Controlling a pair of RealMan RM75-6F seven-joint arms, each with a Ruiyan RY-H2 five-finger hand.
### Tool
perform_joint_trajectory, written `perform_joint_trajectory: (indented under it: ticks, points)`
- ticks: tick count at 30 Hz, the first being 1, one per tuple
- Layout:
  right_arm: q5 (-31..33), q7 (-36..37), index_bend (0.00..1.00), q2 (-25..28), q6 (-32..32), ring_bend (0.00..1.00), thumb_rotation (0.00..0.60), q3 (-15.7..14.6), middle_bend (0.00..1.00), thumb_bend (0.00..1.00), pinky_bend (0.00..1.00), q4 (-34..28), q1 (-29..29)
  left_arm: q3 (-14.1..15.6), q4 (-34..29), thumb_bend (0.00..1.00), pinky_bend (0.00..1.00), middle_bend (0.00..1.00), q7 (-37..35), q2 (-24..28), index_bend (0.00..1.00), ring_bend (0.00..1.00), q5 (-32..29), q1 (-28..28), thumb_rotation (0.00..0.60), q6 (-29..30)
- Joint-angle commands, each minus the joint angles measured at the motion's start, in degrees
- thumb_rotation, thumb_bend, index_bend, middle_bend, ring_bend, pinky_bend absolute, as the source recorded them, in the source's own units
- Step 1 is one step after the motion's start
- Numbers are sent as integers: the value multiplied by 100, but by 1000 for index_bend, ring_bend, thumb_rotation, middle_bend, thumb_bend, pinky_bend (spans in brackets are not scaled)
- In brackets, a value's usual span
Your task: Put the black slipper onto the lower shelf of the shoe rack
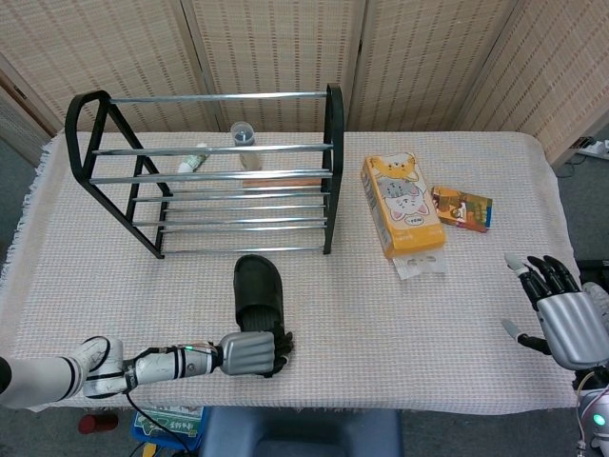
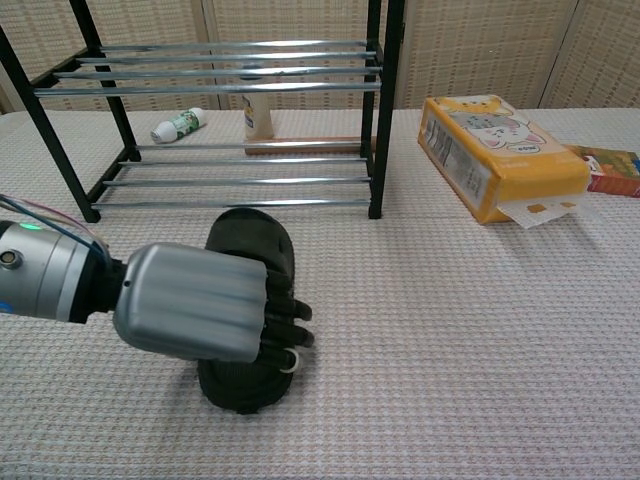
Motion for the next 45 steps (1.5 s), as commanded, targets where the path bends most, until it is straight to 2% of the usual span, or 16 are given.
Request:
perform_joint_trajectory:
  ticks: [1,11,24,31,45]
  points:
    - [-3,-3,0,0,2,152,600,5,196,218,93,-6,-3,62,11,228,411,287,-77,49,493,252,88,-7,600,187]
    - [-54,-54,0,0,43,152,600,41,196,217,93,-76,-20,125,-295,228,463,324,266,368,520,278,128,244,600,601]
    - [-139,-144,0,47,119,152,600,83,196,216,93,-200,-43,-1,-789,229,485,329,828,830,528,281,66,623,600,995]
    - [-151,-154,0,58,137,152,600,97,196,215,93,-211,-56,-274,-755,228,485,330,886,771,522,281,-55,640,600,1032]
    - [-97,-96,0,114,201,152,600,115,196,216,93,-190,-129,-846,103,228,485,330,658,269,496,282,-842,395,600,420]
